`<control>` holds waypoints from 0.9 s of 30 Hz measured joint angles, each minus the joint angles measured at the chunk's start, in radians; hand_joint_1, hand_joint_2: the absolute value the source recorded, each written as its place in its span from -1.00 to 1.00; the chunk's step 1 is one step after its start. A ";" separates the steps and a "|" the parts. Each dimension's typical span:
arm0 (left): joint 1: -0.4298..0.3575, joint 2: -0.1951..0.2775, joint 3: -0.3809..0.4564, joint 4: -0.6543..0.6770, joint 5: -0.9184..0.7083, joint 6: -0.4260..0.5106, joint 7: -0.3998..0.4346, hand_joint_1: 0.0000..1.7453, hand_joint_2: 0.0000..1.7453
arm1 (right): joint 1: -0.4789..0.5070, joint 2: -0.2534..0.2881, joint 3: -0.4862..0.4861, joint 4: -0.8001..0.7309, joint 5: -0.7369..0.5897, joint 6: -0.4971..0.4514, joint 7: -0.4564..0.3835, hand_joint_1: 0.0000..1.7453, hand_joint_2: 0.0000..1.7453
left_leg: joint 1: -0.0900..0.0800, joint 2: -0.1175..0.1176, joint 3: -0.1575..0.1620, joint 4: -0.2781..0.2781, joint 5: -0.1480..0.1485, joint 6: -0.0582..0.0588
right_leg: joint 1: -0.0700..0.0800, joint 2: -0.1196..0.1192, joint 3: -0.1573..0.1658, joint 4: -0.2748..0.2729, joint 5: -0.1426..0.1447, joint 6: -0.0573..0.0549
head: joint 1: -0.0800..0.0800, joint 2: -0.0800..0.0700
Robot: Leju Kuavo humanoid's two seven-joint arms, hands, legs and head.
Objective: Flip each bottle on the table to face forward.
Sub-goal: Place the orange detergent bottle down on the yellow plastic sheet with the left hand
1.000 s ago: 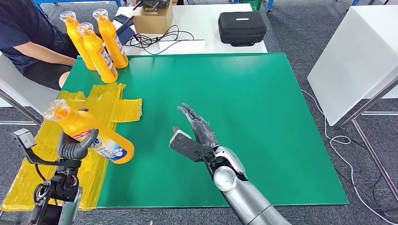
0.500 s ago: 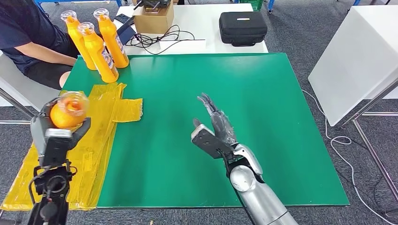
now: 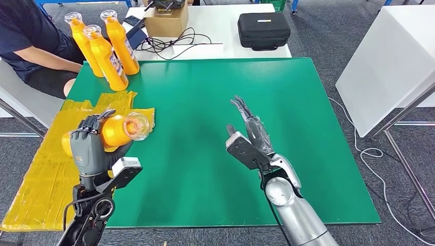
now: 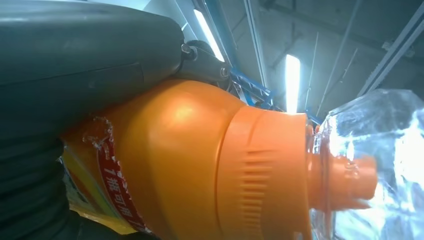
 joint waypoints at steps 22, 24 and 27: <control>-0.100 -0.055 0.099 0.607 -0.554 0.004 0.100 1.00 1.00 | -0.050 -0.072 0.050 0.009 -0.112 0.028 -0.060 -1.00 -1.00 | 0.000 0.000 -0.001 0.000 0.000 0.000 | 0.000 0.000 0.000 0.000 0.000 0.000 | 0.000 0.000; -0.118 -0.049 0.108 0.655 -0.561 0.004 0.120 1.00 1.00 | -0.050 -0.080 0.057 0.008 -0.115 0.027 -0.062 -1.00 -1.00 | 0.000 0.000 -0.001 0.000 0.000 0.000 | 0.000 0.000 0.000 0.000 0.000 0.000 | 0.000 0.000; -0.145 -0.034 0.125 0.725 -0.556 0.004 0.127 1.00 1.00 | -0.051 -0.089 0.065 0.009 -0.122 0.027 -0.070 -1.00 -1.00 | 0.000 0.000 -0.001 0.000 0.000 0.000 | 0.000 0.000 0.000 0.000 0.000 0.000 | 0.000 0.000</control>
